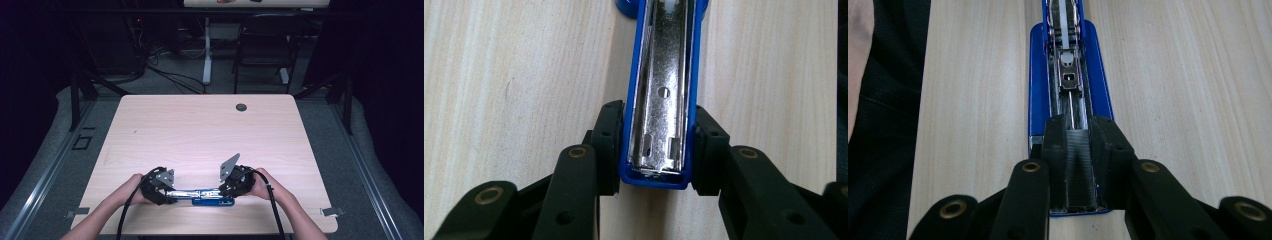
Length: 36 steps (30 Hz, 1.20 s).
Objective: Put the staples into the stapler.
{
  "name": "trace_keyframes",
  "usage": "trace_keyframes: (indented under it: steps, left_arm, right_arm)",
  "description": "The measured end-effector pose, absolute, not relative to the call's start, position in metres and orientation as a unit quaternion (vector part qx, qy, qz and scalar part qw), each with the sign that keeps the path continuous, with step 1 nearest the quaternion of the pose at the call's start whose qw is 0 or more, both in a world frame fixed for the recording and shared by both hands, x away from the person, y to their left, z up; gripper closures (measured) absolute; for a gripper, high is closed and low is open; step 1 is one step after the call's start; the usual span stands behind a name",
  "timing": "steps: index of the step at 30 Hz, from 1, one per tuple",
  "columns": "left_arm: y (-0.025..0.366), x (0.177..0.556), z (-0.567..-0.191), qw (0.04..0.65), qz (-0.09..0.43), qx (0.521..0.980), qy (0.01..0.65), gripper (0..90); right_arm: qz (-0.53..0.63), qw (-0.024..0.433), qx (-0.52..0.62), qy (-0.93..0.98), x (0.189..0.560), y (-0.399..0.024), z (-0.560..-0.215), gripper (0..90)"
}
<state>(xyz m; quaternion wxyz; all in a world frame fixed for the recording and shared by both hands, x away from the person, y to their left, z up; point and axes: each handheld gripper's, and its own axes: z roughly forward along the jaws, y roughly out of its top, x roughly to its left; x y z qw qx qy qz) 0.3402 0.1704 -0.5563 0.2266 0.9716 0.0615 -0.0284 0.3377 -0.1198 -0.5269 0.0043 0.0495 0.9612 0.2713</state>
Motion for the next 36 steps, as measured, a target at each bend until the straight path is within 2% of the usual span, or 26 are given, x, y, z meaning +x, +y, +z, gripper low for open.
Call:
trace_keyframes:
  steps: [9, 14, 21, 26, 32, 36]
  left_arm:
    - [0.17, 0.34, -0.556, 0.227, -0.027, 0.972, 0.061, 63.9]
    - [0.17, 0.34, -0.556, 0.226, -0.028, 0.972, 0.06, 63.9]
    - [0.171, 0.341, -0.556, 0.224, -0.036, 0.973, 0.051, 63.9]
    - [0.17, 0.339, -0.554, 0.221, -0.029, 0.974, 0.049, 64.1]
    - [0.171, 0.338, -0.55, 0.227, -0.022, 0.973, 0.042, 64.3]
    - [0.172, 0.338, -0.549, 0.231, -0.021, 0.972, 0.041, 64.4]
  right_arm:
    - [0.263, 0.002, 0.064, 0.963, 0.339, -0.124, -0.525, 70.7]
    - [0.266, -0.01, 0.102, 0.959, 0.341, -0.126, -0.522, 60.9]
    - [0.269, -0.004, 0.139, 0.953, 0.339, -0.128, -0.519, 56.2]
    - [0.27, 0.005, 0.151, 0.951, 0.336, -0.129, -0.517, 62.8]
    - [0.273, 0.011, 0.164, 0.948, 0.33, -0.123, -0.516, 77.0]
    - [0.285, 0.025, 0.174, 0.942, 0.326, -0.114, -0.518, 83.3]
